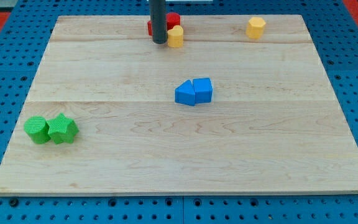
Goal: Push the yellow heart left to the yellow hexagon
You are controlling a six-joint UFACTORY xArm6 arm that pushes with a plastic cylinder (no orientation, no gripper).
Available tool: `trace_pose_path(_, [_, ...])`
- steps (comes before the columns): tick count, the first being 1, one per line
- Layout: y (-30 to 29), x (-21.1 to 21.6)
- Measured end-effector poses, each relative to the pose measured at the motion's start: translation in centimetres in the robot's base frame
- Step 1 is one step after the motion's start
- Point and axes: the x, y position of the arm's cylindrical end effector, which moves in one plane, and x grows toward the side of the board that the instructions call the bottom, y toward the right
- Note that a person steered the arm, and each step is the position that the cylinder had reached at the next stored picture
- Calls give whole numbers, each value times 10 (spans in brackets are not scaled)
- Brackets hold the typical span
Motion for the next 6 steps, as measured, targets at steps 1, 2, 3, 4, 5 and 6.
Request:
trace_pose_path(1, [55,0])
trace_pose_path(2, [73,0])
trace_pose_path(3, [42,0])
trace_pose_path(4, [71,-11])
trace_pose_path(5, [115,-21])
trace_pose_path(6, [121,-20])
